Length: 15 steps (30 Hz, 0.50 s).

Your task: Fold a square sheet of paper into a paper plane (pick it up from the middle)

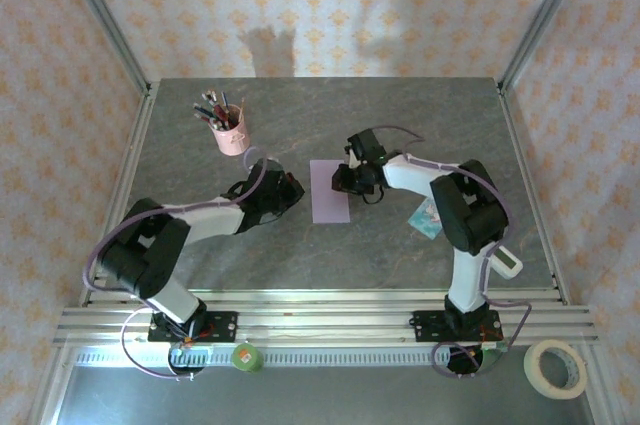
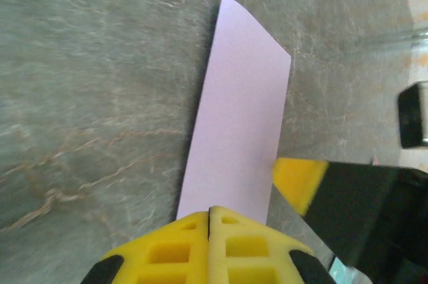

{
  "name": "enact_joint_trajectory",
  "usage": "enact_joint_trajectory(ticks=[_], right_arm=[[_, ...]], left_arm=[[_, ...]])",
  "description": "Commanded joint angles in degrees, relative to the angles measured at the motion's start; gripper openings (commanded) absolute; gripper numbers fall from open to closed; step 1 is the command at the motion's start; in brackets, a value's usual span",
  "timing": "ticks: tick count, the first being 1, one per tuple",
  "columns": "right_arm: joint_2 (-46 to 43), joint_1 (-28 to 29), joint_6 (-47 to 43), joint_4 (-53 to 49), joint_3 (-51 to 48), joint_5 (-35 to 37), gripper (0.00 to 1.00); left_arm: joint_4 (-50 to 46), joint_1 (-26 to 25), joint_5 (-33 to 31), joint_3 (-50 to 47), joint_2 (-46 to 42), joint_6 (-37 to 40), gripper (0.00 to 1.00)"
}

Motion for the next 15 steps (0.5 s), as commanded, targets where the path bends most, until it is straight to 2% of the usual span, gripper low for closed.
enact_joint_trajectory(ticks=[1, 6, 15], right_arm=[[-5.2, -0.3, 6.0, 1.4, -2.8, 1.7, 0.39], [-10.2, -1.0, 12.9, 8.2, -11.0, 1.9, 0.47], [-15.0, -1.8, 19.9, 13.7, -21.2, -3.6, 0.49]], left_arm=[[1.3, 1.3, 6.2, 5.4, 4.2, 3.9, 0.06], [-0.6, 3.2, 9.7, 11.3, 9.7, 4.9, 0.06], [-7.2, 3.6, 12.1, 20.9, 19.7, 7.8, 0.06]])
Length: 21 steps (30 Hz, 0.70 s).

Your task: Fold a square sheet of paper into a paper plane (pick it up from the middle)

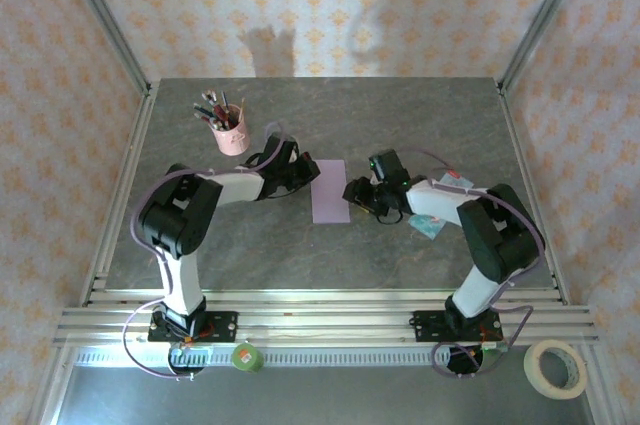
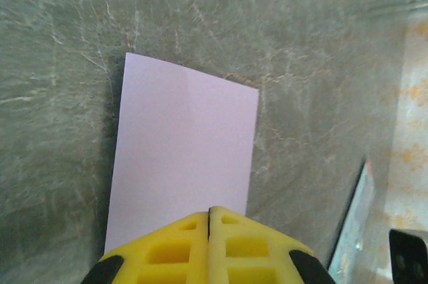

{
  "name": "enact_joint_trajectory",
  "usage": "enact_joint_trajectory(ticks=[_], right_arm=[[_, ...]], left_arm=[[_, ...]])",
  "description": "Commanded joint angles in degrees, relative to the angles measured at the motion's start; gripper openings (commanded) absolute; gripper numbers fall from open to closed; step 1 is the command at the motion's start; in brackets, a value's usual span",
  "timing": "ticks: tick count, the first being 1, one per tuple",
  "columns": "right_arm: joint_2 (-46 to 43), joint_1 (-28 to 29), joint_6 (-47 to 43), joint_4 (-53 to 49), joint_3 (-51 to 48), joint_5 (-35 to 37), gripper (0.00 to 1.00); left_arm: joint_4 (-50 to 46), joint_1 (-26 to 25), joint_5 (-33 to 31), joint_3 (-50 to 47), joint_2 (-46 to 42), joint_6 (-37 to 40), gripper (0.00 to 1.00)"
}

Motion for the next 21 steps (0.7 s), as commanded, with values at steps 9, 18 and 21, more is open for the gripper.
enact_joint_trajectory(ticks=[9, 18, 21], right_arm=[[-1.5, -0.2, 3.4, 1.9, -2.8, -6.6, 0.45], [-0.9, -0.1, 2.5, 0.7, -3.4, -9.8, 0.38], [-0.8, -0.1, 2.3, 0.9, -3.6, -10.4, 0.37]], left_arm=[[-6.3, 0.0, -3.5, 2.3, 3.5, 2.1, 0.05], [-7.7, 0.0, -4.5, 1.5, 5.4, 1.2, 0.05], [-7.4, 0.0, -4.7, 0.9, 5.2, 1.2, 0.05]])
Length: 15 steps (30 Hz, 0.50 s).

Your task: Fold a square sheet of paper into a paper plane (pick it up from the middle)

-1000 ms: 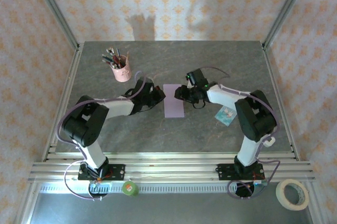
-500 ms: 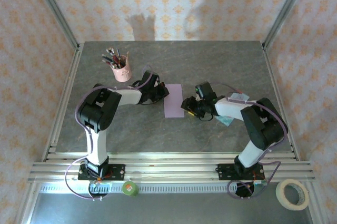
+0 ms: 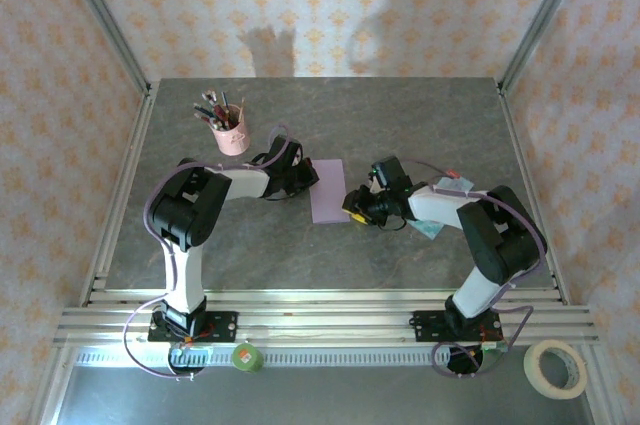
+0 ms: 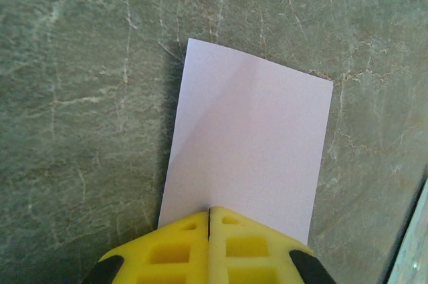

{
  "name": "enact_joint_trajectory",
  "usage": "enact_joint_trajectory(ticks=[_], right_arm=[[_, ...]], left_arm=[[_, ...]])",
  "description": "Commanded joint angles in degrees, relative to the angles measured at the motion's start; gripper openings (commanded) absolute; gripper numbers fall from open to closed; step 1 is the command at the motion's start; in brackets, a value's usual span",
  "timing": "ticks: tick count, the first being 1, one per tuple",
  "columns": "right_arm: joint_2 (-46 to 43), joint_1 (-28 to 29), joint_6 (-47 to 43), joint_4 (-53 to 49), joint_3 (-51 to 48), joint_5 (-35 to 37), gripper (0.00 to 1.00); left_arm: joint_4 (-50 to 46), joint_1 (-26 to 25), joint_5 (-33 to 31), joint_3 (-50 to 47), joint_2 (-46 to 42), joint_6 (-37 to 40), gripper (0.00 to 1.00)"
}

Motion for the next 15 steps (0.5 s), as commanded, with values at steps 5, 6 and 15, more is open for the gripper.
enact_joint_trajectory(ticks=[5, 6, 15], right_arm=[[0.9, 0.1, -1.0, -0.3, -0.5, -2.9, 0.32], [1.2, 0.1, -1.2, -0.3, -0.4, -3.1, 0.32], [1.5, 0.2, -3.0, -3.7, 0.9, 0.1, 0.33]], left_arm=[[-2.3, 0.1, -2.2, -1.5, 2.0, -0.4, 0.05], [-2.3, 0.1, -2.1, -1.6, 2.0, -0.4, 0.05], [-2.3, 0.1, -2.0, -1.7, 2.0, -0.3, 0.05]])
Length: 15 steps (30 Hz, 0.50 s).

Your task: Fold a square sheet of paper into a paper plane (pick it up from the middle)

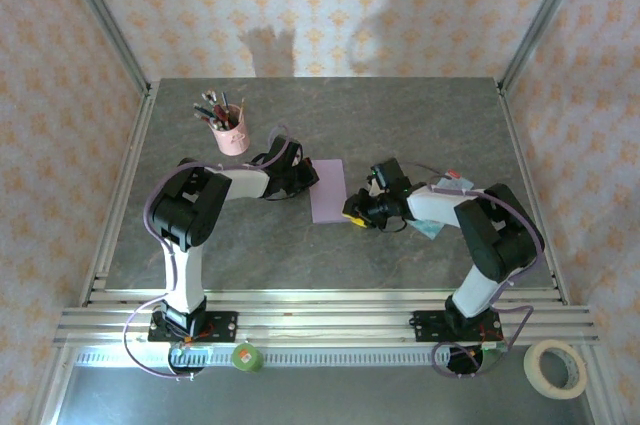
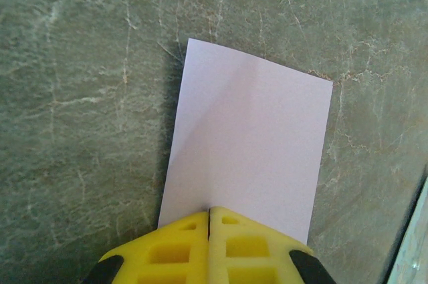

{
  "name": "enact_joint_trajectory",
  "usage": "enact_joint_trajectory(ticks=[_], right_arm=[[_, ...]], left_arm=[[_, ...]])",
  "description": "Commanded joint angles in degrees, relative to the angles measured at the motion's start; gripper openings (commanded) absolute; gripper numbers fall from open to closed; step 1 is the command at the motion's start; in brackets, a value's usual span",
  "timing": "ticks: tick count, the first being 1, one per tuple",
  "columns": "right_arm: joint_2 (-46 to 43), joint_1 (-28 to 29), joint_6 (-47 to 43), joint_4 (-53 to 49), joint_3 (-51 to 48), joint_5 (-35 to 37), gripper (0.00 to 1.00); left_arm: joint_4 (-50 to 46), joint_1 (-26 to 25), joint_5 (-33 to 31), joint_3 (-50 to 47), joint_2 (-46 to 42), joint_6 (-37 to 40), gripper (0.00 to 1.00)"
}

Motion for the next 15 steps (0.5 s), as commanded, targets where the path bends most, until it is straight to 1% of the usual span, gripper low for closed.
enact_joint_trajectory(ticks=[1, 5, 10, 15], right_arm=[[0.4, 0.2, -1.5, -2.1, 0.9, 1.9, 0.33], [0.9, 0.3, -1.6, -0.9, 0.7, 0.2, 0.33], [0.6, 0.7, -1.2, 2.3, 1.0, -2.0, 0.28], [1.4, 0.7, 0.2, 5.2, 2.4, -2.1, 0.23]], left_arm=[[-2.6, 0.1, -2.0, -1.6, 2.0, -0.3, 0.05], [-2.6, 0.1, -2.0, -1.7, 2.0, -0.4, 0.05], [-2.3, 0.1, -1.8, -2.0, 1.9, -0.4, 0.05], [-1.9, 0.1, -1.1, -2.2, 1.5, -0.7, 0.05]])
